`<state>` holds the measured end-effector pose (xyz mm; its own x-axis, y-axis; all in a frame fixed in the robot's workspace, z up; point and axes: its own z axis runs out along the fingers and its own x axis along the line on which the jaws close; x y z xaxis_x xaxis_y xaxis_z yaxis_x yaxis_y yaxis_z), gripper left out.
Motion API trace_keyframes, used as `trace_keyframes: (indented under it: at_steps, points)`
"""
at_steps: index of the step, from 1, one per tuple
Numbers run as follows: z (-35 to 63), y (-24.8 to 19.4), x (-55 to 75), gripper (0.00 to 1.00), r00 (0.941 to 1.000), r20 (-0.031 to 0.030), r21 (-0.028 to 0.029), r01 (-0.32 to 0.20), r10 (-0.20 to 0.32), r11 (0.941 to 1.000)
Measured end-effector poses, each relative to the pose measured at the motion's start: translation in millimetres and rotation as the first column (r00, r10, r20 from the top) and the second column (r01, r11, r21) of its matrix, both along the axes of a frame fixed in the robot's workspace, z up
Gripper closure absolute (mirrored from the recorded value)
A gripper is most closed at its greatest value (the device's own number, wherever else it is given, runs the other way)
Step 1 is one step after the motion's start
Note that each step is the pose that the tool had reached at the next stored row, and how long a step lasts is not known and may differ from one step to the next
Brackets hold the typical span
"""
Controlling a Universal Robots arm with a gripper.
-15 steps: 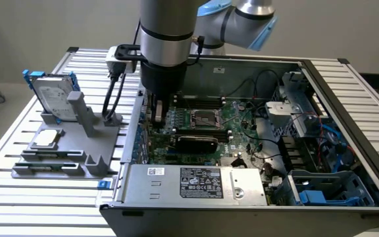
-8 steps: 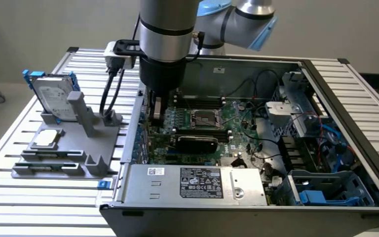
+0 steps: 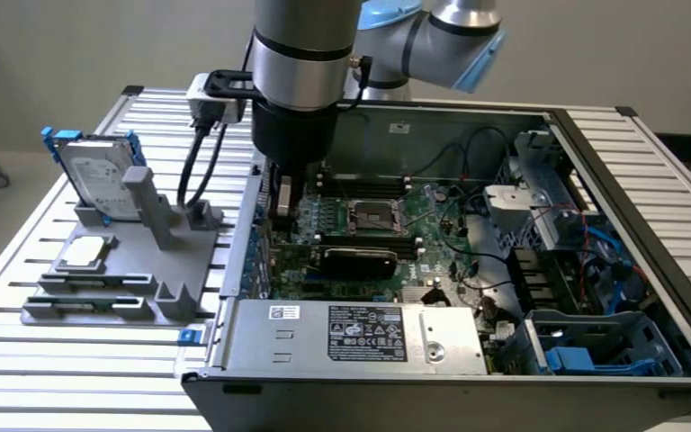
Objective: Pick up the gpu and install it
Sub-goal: 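Press down on the gpu until it lock into place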
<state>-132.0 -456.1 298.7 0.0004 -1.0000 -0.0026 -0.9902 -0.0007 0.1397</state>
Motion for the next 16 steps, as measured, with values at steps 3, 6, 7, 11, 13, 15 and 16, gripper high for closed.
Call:
trace_keyframes:
  at_steps: [3,6,7,11,13,15,16]
  points:
    - [0.0,-0.1,-1.0,0.89,1.0000,-0.0008,-0.0087,0.000,0.000,1.0000]
    - [0.2,0.0,-2.1,0.89,1.0000,-0.0021,-0.0129,0.000,0.000,0.9999]
    - [0.2,0.0,-2.3,0.89,1.0000,-0.0027,-0.0137,0.000,0.000,0.9999]
    - [0.1,0.0,-2.9,0.89,1.0000,-0.0077,-0.0147,0.000,0.000,0.9999]
    - [0.0,0.0,-2.9,0.89,0.9999,-0.0120,-0.0146,-0.001,0.000,0.9999]
    - [0.1,0.0,-3.0,0.89,0.9999,-0.0168,-0.0148,-0.001,0.000,0.9999]
    - [0.1,0.0,-2.9,0.89,0.9998,-0.0193,-0.0148,-0.001,0.000,0.9999]
